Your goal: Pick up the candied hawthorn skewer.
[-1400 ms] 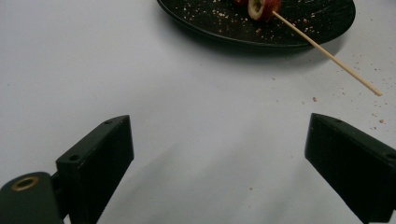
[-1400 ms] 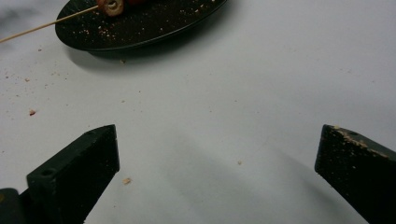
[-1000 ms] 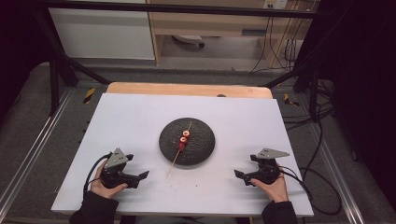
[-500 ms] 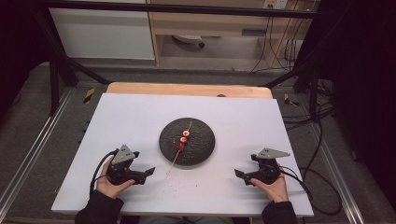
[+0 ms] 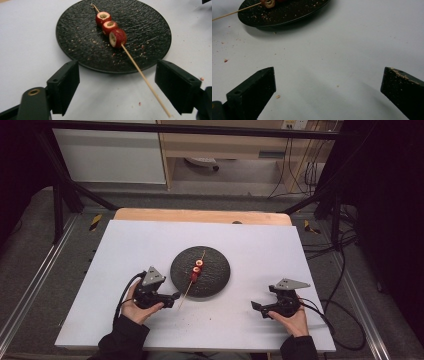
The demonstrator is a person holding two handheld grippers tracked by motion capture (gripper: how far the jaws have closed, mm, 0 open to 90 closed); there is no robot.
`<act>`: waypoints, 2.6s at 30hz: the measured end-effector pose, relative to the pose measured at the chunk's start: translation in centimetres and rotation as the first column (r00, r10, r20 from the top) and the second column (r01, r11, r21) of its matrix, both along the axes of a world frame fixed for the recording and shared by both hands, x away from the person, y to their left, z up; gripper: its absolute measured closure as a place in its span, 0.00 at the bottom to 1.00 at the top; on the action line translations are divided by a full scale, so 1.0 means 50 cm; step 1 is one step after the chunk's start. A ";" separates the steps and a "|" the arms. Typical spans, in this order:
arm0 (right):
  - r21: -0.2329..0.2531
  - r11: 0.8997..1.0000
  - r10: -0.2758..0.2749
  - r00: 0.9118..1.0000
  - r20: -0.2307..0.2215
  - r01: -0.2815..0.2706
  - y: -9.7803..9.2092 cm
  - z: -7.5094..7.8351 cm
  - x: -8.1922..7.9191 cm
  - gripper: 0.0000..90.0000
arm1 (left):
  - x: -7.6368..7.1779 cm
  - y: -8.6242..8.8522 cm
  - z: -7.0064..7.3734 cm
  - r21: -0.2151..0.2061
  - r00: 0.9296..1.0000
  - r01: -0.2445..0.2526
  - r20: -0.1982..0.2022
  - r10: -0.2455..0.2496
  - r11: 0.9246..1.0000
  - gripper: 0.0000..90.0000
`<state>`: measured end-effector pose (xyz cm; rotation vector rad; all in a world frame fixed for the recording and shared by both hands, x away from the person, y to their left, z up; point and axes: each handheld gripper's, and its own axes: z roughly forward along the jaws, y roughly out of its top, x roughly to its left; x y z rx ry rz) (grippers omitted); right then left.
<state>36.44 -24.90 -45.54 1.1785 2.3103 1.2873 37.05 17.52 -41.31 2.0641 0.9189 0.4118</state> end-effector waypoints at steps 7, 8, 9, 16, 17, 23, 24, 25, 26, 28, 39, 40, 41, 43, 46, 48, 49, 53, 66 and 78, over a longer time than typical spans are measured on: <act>-0.002 1.000 0.002 1.000 0.001 -0.002 0.001 0.000 0.000 0.01 | 0.019 -0.046 -0.010 0.031 1.000 -0.008 -0.028 0.009 0.999 0.36; -0.001 1.000 0.001 1.000 0.000 -0.001 0.002 0.000 0.000 0.01 | 0.022 -0.053 -0.012 0.030 0.999 -0.014 -0.033 0.015 0.999 0.39; -0.001 1.000 0.001 1.000 0.000 -0.001 0.002 0.000 0.000 0.01 | 0.025 -0.059 -0.013 0.033 0.999 -0.018 -0.036 0.019 0.999 0.39; 0.001 1.000 0.001 1.000 0.004 -0.001 0.001 0.000 0.000 0.01 | 0.041 -0.090 -0.022 0.050 0.997 -0.062 -0.049 0.065 0.997 0.61; 0.001 1.000 0.002 1.000 0.004 -0.002 0.001 0.000 0.000 0.01 | 0.042 -0.093 -0.023 0.053 0.996 -0.067 -0.051 0.069 0.996 0.64; 0.004 1.000 0.002 1.000 0.007 -0.002 0.001 0.000 0.000 0.01 | 0.048 -0.111 -0.033 0.086 0.995 -0.077 -0.064 0.082 0.993 0.75; 0.004 1.000 0.002 1.000 0.007 -0.002 0.001 0.000 0.000 0.01 | 0.048 -0.113 -0.035 0.087 0.994 -0.078 -0.067 0.083 0.993 0.75; 0.002 1.000 0.002 1.000 0.006 -0.002 0.001 0.000 0.000 0.01 | 0.048 -0.115 -0.036 0.088 0.994 -0.077 -0.066 0.083 0.993 0.77; 0.002 1.000 0.003 1.000 0.007 -0.003 0.001 0.000 0.000 0.01 | 0.048 -0.117 -0.037 0.091 0.994 -0.079 -0.065 0.085 0.993 0.80; 0.004 1.000 0.002 1.000 0.008 -0.002 0.001 0.000 0.000 0.01 | 0.049 -0.121 -0.039 0.099 0.994 -0.082 -0.065 0.088 0.992 0.83; 0.005 1.000 0.003 1.000 0.007 -0.003 0.000 0.001 0.000 0.01 | 0.051 -0.138 -0.048 0.109 0.988 -0.129 -0.067 0.137 0.986 0.90; 0.010 1.000 0.000 1.000 0.005 0.000 0.001 0.002 -0.001 0.01 | 0.050 -0.139 -0.048 0.108 0.988 -0.133 -0.065 0.141 0.985 0.90; 0.009 1.000 0.001 1.000 0.008 -0.001 0.000 0.002 -0.001 0.01 | 0.050 -0.140 -0.049 0.108 0.987 -0.138 -0.062 0.145 0.985 0.91; 0.008 1.000 0.001 1.000 0.008 -0.001 0.000 0.002 -0.001 0.01 | 0.050 -0.140 -0.049 0.110 0.987 -0.145 -0.059 0.152 0.983 0.92; 0.008 1.000 0.003 1.000 0.006 -0.003 0.000 0.002 -0.001 0.01 | 0.049 -0.140 -0.050 0.112 0.985 -0.155 -0.054 0.162 0.982 0.95; 0.007 1.000 0.003 1.000 0.007 -0.003 0.001 0.001 0.000 0.01 | 0.049 -0.138 -0.050 0.104 0.984 -0.164 -0.058 0.171 0.981 0.97; 0.007 1.000 0.003 1.000 0.007 -0.003 0.001 0.001 0.000 0.01 | 0.049 -0.136 -0.050 0.104 0.983 -0.166 -0.058 0.173 0.981 0.97; 0.009 1.000 0.003 1.000 0.007 -0.004 0.001 0.001 0.000 0.01 | 0.049 -0.132 -0.050 0.090 0.982 -0.167 -0.069 0.174 0.982 0.97; 0.016 1.000 -0.001 1.000 0.001 0.001 0.001 0.002 -0.001 0.01 | 0.037 -0.118 -0.040 0.038 0.989 -0.139 -0.051 0.141 0.990 0.98; 0.014 1.000 0.000 1.000 -0.001 0.000 0.001 0.001 -0.001 0.01 | 0.013 -0.078 -0.025 -0.015 0.994 -0.110 -0.021 0.109 0.994 0.98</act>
